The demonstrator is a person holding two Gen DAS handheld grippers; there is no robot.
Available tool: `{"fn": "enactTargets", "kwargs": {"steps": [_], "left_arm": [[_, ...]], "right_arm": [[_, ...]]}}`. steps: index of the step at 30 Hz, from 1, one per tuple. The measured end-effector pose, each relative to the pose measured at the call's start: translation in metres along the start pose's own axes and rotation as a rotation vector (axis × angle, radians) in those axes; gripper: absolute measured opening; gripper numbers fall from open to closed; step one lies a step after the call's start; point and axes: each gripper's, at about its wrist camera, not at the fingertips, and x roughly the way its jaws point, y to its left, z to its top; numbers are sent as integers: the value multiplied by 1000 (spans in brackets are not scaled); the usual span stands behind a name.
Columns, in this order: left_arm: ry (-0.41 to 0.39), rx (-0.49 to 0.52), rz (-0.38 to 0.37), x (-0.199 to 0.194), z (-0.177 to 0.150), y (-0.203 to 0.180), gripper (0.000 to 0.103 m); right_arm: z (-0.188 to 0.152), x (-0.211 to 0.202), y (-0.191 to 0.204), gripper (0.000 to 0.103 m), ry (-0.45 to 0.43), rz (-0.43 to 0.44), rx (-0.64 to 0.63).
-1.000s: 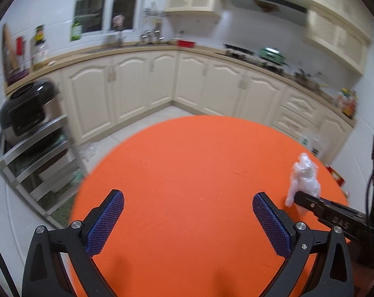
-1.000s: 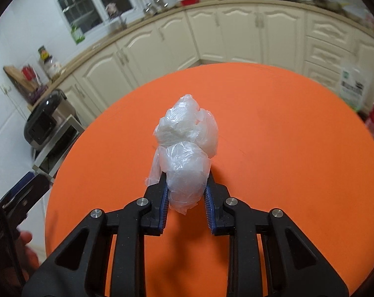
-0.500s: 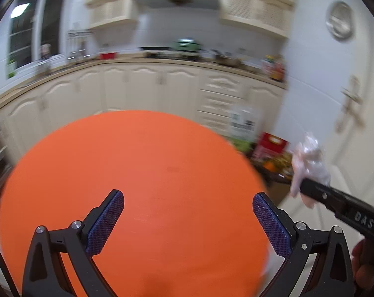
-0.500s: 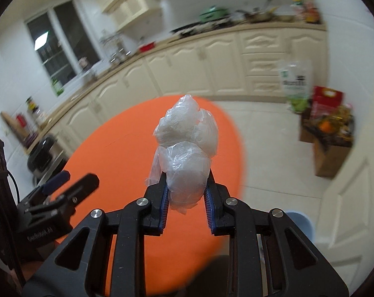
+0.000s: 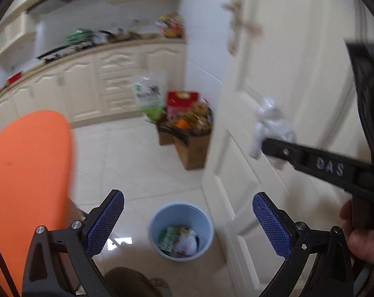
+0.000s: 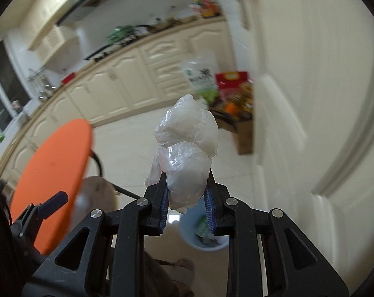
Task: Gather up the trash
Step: 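Carry the clear plastic bag with the right tool to the blue bin, then lower the right tool into the bin and open it to drop the bag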
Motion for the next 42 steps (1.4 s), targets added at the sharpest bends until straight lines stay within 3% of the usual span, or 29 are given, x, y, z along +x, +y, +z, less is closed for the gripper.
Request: {"fn": "enactTargets", "kwargs": {"steps": [3,6,11,15,19,22,25,27,31,35,38,42], "left_arm": [[78,7,-3,46,-19,-8,102],[161,-69,11,96,-35,8,102],[322,-265,107,192,-64,58,102],[370,-395,204,251,-78,91,102],[478,-482,291,317,-106,108,102],[567,-563,319,373,-105,110,101],[645,-549,342,426,-102,101,99],[684,-539,328,446,-108,95,87],[734,-562,322,478,-118,99,48],[786,-624,354,493,-146,116,24],[790,-645,384,498,-157,121,14],[786,-658,392,502,-164,121,12]], "right_arm": [[-11,23,-22,24,46,-33,28],[-21,57,-35,24,96,-54,41],[-46,127,-46,24,193,-43,58],[-69,179,-53,23,254,-19,56],[-94,235,-58,23,326,7,47],[-118,282,-57,23,398,24,33],[-140,314,-61,23,464,43,43],[-153,328,-62,23,496,49,47],[-166,347,-64,23,545,50,39],[-171,362,-69,23,576,53,45],[-172,373,-69,23,591,56,39],[-174,385,-65,23,614,66,28]]}}
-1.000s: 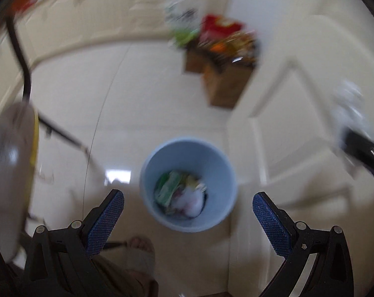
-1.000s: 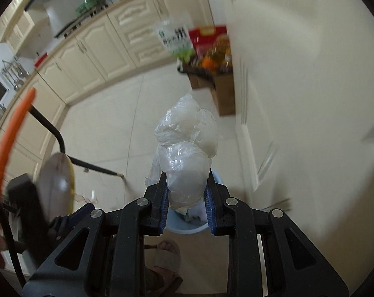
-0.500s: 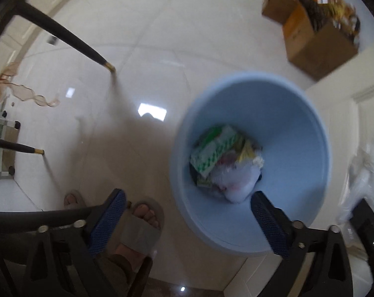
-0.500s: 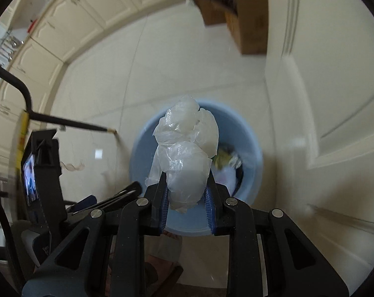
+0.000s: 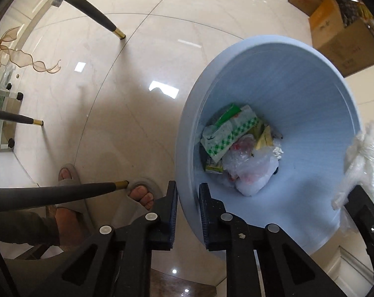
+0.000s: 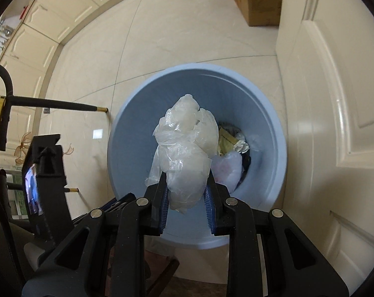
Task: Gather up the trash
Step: 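Lower the right tool into the bin and open it to drop the bag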
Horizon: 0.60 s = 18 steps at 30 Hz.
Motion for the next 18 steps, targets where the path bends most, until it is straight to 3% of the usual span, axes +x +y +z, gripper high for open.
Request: {"fn": "enactTargets", "kwargs": {"steps": [16,18], "left_arm": [[21,-57,-16,37,-4,-8,11],[26,-63,-17,37,-5,-11,11]], "right_arm": [[11,30,6,23,84,-50,-16],[11,31,7,28,87,-83,-15]]}}
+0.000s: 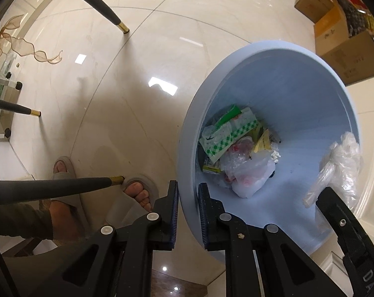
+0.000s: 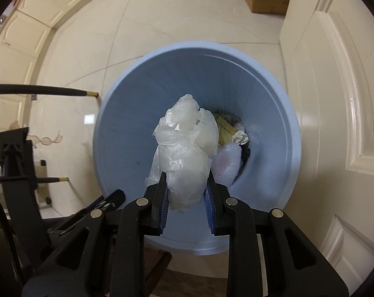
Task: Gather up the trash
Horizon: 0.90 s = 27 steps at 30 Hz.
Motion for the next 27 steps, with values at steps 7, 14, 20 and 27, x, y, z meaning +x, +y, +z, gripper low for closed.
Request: {"fn": "enactTargets", "kwargs": {"steps": [7,14,20,27], "left_arm": [[25,23,9,14,2,-7,14],[-17,64,-2,17,5,-14,95],[-16,162,-68,12,1,-39,102],[-148,325,-170,-51,-34,-52,102]], "right_arm": [[-2,-9,-7,91,-9,-31,61],[-14,-41,-13,103,-52,-53,112],[-27,-106,-26,103,-167,-30,191],[-53,-219,-14,103,-378,-22,194]]}}
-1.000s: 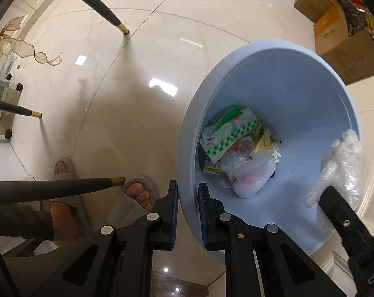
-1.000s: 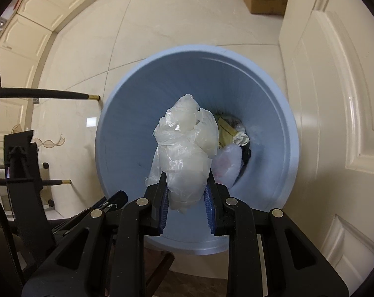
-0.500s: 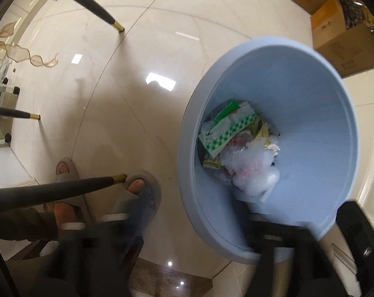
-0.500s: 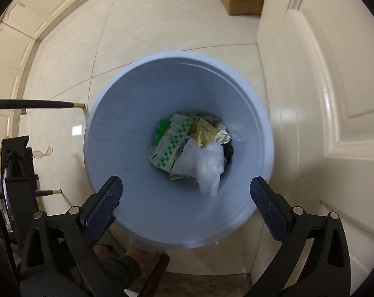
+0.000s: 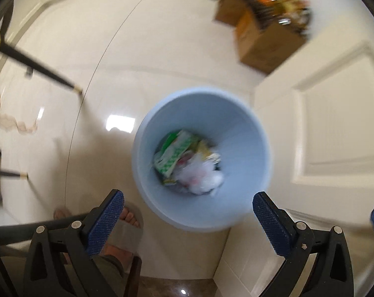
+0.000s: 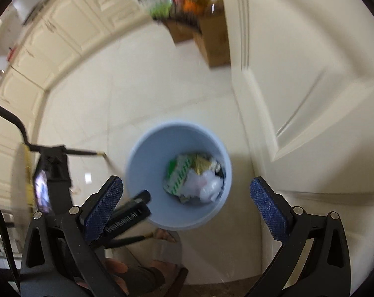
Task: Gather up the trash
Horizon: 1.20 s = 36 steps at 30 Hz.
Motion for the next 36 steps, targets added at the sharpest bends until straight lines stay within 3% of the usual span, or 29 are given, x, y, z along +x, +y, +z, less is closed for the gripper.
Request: {"fn": "enactTargets", "kwargs": {"steps": [5,9,17,21,26,33,36], "left_arm": [[-133,121,-88,-56,-27,-26,102],[-270,253,-95,-121,-54,-35,102],[-596,327,-116,-241,-115,-21,102],[-776,306,-93,-308,-161,15,102],[-949,236,15,-363,-232,75,102],[-1066,58,155,-407,-331,144,102],[-1105,-2,206,-427,-372,150,102]], "right_arm": [[-3,-100,18,103,-175,-6,-34],[-10,-167,32,103,-288,-28,-61],[-30,-292,67,103,-495,3,-109],[-37,-340,97,103,-572,54,-154],[-51,-372,151,103,-618,139,-232],[-91,-403,250,103,-656,274,-382],[-112,-414,288,103,-669,310,-440]]}}
